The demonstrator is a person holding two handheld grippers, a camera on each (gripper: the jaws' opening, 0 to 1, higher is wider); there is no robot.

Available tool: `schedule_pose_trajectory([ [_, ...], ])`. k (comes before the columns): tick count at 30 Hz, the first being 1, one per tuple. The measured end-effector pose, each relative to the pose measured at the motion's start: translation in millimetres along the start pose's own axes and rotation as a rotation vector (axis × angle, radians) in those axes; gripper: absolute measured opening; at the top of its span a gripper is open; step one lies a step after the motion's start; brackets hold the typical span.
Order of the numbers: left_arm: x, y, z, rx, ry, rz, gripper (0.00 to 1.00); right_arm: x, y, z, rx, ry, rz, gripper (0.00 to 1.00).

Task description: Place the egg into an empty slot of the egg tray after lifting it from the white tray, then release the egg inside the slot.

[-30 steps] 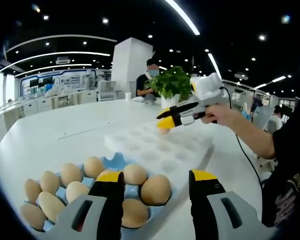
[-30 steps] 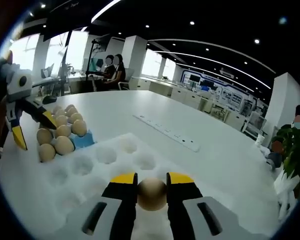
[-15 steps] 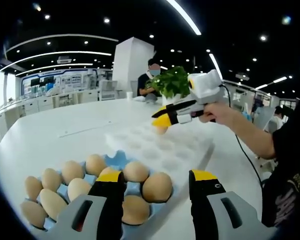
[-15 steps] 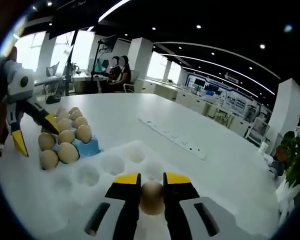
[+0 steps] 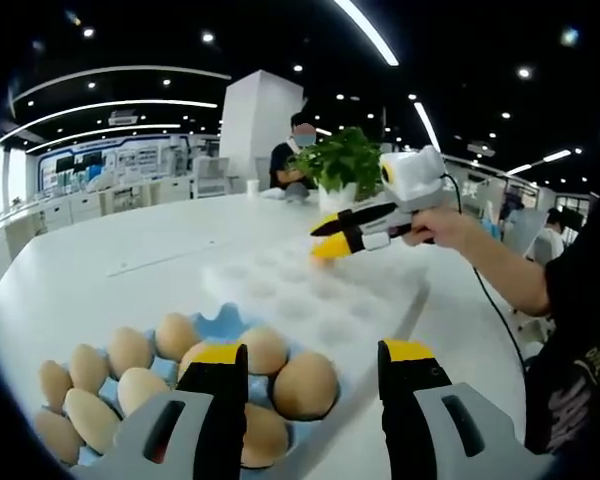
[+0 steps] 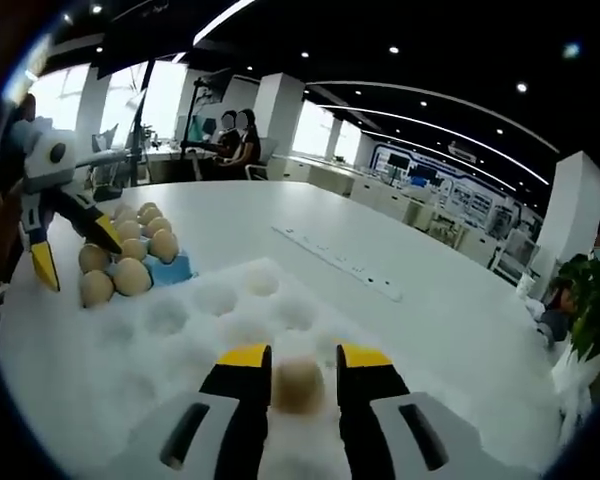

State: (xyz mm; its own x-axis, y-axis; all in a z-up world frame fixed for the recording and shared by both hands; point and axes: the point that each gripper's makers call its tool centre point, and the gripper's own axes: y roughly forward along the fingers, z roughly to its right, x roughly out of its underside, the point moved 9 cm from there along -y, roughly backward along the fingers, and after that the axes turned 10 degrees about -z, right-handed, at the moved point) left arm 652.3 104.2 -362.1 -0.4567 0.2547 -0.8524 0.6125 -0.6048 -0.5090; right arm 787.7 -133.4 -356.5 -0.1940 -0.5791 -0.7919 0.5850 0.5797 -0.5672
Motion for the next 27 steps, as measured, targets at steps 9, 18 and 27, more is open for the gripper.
schedule_pose_trajectory([
  [9,-4.8,6.5,7.8,0.011,0.018,-0.013,0.53,15.6,13.1,-3.7,-0.042,0.014,-0.021,0.32],
  [18,-5.6,8.3,7.9,0.006,0.020,-0.020,0.53,22.6,17.4,9.1,-0.111,0.163,0.025,0.28],
  [27,-4.2,5.2,6.9,0.008,0.021,-0.018,0.53,18.7,16.3,6.2,-0.094,0.139,-0.004,0.27],
])
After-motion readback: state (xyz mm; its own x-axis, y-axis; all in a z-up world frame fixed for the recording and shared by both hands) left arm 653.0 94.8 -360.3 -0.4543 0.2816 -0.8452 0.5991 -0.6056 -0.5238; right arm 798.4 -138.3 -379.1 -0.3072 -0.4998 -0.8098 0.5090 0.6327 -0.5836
